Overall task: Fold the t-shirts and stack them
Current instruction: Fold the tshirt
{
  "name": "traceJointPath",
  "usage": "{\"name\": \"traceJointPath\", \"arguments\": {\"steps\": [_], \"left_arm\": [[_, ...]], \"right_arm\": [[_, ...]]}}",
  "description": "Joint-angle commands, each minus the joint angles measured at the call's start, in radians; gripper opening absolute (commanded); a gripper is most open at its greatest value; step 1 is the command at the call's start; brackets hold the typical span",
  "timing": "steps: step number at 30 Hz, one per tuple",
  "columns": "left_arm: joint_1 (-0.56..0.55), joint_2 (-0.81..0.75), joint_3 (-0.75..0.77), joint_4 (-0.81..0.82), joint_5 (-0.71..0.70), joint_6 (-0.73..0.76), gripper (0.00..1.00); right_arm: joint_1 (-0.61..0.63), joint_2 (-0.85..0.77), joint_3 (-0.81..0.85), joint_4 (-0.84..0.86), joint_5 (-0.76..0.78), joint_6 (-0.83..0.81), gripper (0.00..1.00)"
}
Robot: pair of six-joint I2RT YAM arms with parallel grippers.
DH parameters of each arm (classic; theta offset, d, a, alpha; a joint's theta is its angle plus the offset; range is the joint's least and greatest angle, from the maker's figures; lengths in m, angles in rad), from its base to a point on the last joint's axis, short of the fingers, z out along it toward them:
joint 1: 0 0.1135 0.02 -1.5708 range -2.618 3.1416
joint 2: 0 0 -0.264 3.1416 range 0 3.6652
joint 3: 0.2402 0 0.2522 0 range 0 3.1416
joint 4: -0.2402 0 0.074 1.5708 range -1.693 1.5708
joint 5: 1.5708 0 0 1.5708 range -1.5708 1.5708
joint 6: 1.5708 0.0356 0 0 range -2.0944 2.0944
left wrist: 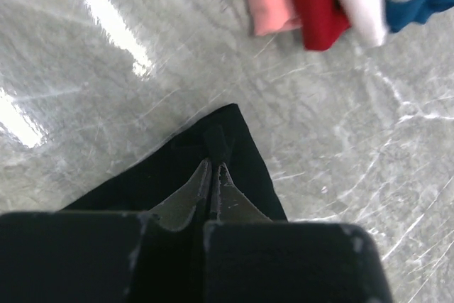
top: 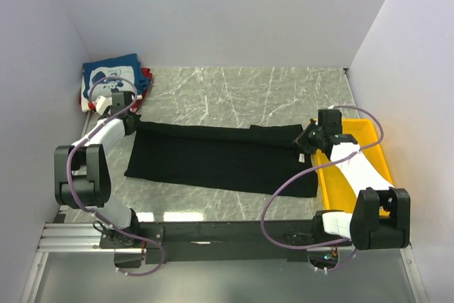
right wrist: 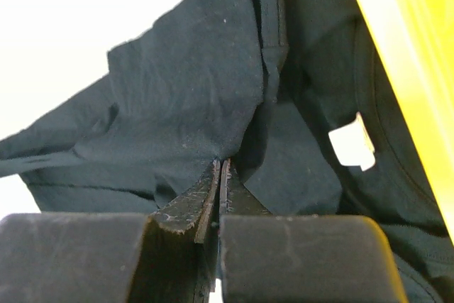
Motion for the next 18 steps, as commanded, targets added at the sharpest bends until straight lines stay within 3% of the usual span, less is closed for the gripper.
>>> {"name": "traceJointPath", "arguments": {"steps": [1, 6, 9, 10, 13, 16, 18], "left_arm": [[0.009, -0.042, -0.054, 0.099, 0.032, -0.043, 0.04], [0.03, -0.079, -0.136, 0.158, 0.082, -0.073, 0.12], [0.052, -0.128, -0.179, 0.195, 0.111, -0.087, 0.32], [0.053, -0.142, -0.185, 0.198, 0.109, -0.08, 0.41], [0.053, -0.189, -0.167, 0.175, 0.08, -0.04, 0.49], [0.043, -0.209, -0.109, 0.074, 0.014, -0.021, 0.49], [0.02, -0.2, -0.06, -0.021, -0.029, -0.027, 0.49]], "right_arm": [[-0.01, -0.044, -0.042, 0.059, -0.033, 0.008, 0.0], [-0.01, -0.045, -0.103, 0.091, -0.082, 0.007, 0.0], [-0.01, -0.048, -0.12, 0.093, -0.101, -0.001, 0.0], [-0.013, -0.053, -0.123, 0.089, -0.102, -0.005, 0.06], [-0.013, -0.074, -0.131, 0.082, -0.112, -0.019, 0.22], [-0.012, -0.102, -0.137, 0.077, -0.093, -0.033, 0.36], [-0.01, -0.108, -0.134, 0.065, -0.086, -0.044, 0.39]]}}
